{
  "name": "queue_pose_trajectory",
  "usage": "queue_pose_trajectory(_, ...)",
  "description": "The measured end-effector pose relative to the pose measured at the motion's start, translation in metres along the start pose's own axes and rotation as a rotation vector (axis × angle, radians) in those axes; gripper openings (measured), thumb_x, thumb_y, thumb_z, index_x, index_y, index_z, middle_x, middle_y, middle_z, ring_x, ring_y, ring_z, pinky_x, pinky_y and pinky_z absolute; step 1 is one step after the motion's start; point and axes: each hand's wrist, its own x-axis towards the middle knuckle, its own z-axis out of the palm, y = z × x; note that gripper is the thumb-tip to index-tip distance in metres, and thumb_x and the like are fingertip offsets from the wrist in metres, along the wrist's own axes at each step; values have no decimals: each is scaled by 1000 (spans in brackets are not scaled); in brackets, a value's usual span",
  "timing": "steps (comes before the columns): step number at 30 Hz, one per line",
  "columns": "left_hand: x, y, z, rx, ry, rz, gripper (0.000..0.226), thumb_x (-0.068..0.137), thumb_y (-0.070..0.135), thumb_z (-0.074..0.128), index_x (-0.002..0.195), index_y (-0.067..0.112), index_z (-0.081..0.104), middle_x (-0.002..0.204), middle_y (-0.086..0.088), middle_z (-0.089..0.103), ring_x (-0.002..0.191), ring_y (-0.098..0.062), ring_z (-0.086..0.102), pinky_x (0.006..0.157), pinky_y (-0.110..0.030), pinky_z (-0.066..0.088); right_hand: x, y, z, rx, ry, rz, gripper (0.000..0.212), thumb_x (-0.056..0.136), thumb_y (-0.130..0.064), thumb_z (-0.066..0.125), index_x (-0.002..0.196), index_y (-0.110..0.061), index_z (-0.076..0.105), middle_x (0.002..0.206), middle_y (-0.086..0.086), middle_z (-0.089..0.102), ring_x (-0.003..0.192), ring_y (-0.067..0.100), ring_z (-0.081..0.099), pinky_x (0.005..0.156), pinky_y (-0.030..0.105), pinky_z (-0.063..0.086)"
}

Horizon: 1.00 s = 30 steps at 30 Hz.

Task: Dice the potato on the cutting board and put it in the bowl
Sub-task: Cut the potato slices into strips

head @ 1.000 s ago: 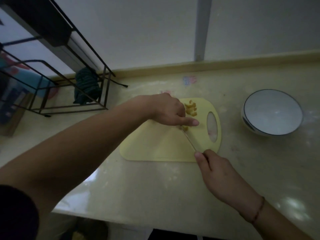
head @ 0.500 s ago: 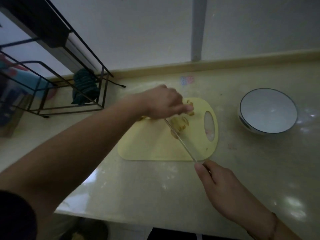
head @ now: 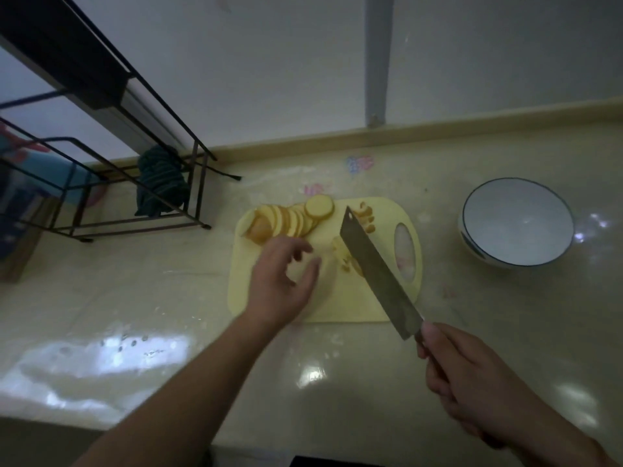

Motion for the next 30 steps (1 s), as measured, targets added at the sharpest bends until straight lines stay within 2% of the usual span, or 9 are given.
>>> queue_pose_trajectory(3, -18, 13, 18, 46, -10, 10, 14, 86, 22, 70, 87, 8, 69, 84, -1, 62, 80, -20, 57, 70, -38, 48, 9, -4, 8, 28, -55, 7, 43, 97, -48, 36, 87, -8, 49, 54, 5, 38, 39, 14, 25, 40, 18, 22)
queue_pose_trajectory(9, -19, 5, 34, 118, -38, -47, 19, 85, 29, 68, 96, 14, 74, 97, -1, 68, 89, -23, 60, 76, -43, 49, 23, -8, 23, -104, -35, -32, 50, 94, -53, 38, 86, -6, 51, 48, -6, 44, 36, 9, 33, 35, 19, 27)
queue_pose_trajectory(15, -17, -8, 44, 143, -75, -99, 13, 83, 29, 72, 92, 21, 75, 94, 6, 66, 89, -22, 58, 76, -43, 45, 26, -12, 21, -220, 7, -91, 70, 74, -70, 31, 84, -4, 52, 48, -5, 45, 36, 2, 37, 35, 12, 27)
queue_pose_trajectory(18, -16, -11, 44, 147, -87, -92, 12, 82, 30, 74, 92, 23, 76, 93, 8, 67, 88, -22, 58, 77, -41, 43, 24, -12, 17, -211, 1, -90, 66, 79, -67, 34, 86, -4, 52, 49, -6, 44, 36, 2, 35, 36, 10, 26)
queue_pose_trajectory(20, -14, -14, 43, 156, -98, -71, 13, 84, 34, 72, 90, 24, 77, 92, 8, 67, 89, -22, 58, 78, -41, 43, 21, -12, 13, -149, -15, -66, 55, 90, -59, 37, 86, -6, 52, 50, -5, 42, 38, 6, 33, 35, 16, 26)
queue_pose_trajectory(22, -8, -19, 40, 164, -141, 18, 16, 85, 35, 72, 90, 20, 77, 95, 5, 67, 90, -23, 58, 78, -43, 45, 15, -14, 7, -67, -29, -40, 48, 90, -56, 39, 84, -11, 53, 53, 0, 41, 40, 11, 30, 37, 18, 23)
queue_pose_trajectory(25, 21, -29, 29, 150, -309, 328, 28, 88, 36, 70, 100, 12, 76, 105, -6, 68, 96, -27, 58, 80, -44, 49, 12, -16, -5, 1, 0, -21, 47, 89, -54, 39, 84, -10, 52, 53, 3, 39, 39, 13, 26, 41, 17, 22)
queue_pose_trajectory(27, 53, -29, 21, 217, -532, 540, 40, 92, 42, 62, 116, 12, 70, 120, -12, 65, 108, -29, 56, 89, -45, 50, 14, -15, -14, -3, 23, -3, 47, 95, -50, 36, 88, -7, 52, 53, 3, 39, 39, 14, 27, 41, 20, 22)
queue_pose_trajectory(30, 94, -24, 20, 382, -859, 692, 56, 94, 44, 56, 143, 18, 52, 145, -11, 51, 128, -33, 45, 103, -46, 39, 18, -17, -21, -47, 34, -3, 52, 91, -56, 35, 90, -7, 53, 54, 2, 42, 40, 13, 30, 41, 22, 25)
